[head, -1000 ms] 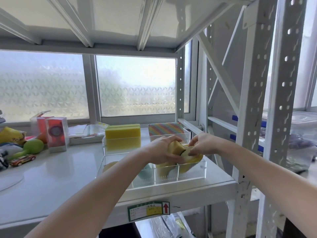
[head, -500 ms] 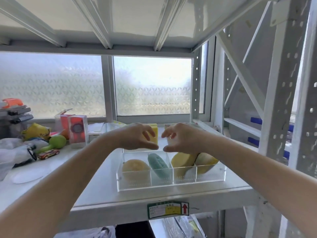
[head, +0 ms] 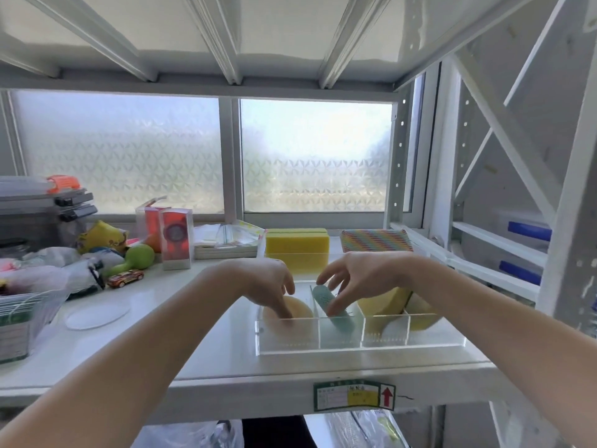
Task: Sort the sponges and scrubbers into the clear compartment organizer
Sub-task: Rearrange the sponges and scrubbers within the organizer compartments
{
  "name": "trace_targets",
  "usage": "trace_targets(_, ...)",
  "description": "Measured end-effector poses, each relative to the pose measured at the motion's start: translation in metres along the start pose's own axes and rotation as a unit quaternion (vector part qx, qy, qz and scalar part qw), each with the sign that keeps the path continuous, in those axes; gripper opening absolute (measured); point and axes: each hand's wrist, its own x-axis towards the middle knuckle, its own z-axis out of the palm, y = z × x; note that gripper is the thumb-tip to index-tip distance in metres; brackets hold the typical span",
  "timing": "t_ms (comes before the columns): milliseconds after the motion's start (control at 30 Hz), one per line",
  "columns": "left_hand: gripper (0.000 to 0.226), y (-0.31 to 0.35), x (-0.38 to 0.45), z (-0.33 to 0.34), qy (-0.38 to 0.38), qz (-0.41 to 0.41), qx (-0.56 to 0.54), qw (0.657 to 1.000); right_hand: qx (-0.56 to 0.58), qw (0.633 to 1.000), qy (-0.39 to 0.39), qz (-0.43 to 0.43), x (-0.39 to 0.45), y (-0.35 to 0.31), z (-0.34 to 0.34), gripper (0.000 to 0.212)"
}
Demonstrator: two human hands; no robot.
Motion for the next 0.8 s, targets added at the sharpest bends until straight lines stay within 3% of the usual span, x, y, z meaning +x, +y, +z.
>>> trace_targets(333, 0.069, 0.004, 0.007, 0.001, -0.017, -0.001, 0.036, 0.999, -0.005, 1.0, 0.012, -0.004, 0.008, 0.001, 0.006, 0.069)
trace_targets(800, 0.059, 0.002, 0.002, 0.003, 0.029, -0.006, -0.006, 1.0, 0.06, 0.997, 0.048, -0.027, 0.012, 0.004, 0.009, 0.06)
